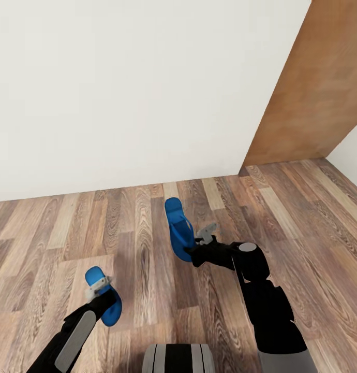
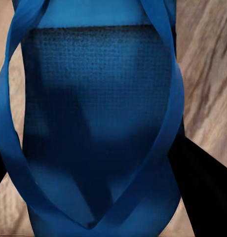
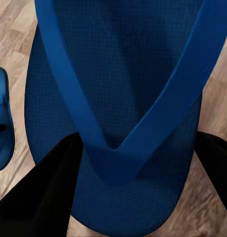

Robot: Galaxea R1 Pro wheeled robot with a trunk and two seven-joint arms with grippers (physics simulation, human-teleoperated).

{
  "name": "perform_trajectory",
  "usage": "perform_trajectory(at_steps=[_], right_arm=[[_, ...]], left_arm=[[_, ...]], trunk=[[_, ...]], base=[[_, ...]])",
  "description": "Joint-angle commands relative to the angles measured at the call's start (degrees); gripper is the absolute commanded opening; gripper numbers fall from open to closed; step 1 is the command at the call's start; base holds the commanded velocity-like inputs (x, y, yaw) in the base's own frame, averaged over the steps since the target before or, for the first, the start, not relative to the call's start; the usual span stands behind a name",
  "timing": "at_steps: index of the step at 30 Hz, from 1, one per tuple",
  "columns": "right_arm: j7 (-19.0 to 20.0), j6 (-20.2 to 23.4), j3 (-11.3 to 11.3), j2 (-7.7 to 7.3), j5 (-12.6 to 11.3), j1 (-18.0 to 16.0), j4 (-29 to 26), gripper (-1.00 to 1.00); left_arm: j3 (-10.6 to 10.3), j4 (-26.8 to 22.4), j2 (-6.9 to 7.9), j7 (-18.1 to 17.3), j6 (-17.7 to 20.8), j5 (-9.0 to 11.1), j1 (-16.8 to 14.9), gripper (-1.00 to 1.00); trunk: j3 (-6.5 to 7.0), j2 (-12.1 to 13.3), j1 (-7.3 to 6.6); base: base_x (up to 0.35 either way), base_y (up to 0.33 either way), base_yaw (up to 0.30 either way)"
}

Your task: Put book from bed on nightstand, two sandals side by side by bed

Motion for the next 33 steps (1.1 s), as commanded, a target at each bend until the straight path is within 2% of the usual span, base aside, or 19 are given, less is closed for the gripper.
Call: perform_trajectory(at_steps=[1,33], right_arm=[[0.64,0.21,-0.06,0.02,0.51,-0.03,-0.09,-1.0],[0.67,0.2,-0.09,0.02,0.51,-0.03,-0.09,-1.0]], left_arm=[[-0.15,-0.05,0.04,0.55,0.05,0.43,-0.04,-1.0],[-0.03,0.04,-0.09,0.21,0.04,0.52,-0.04,-1.0]], trunk=[[0.19,0.0,-0.03],[7.28,0.43,-0.86]], base=[[0.0,0.0,0.286],[0.0,0.0,0.286]])
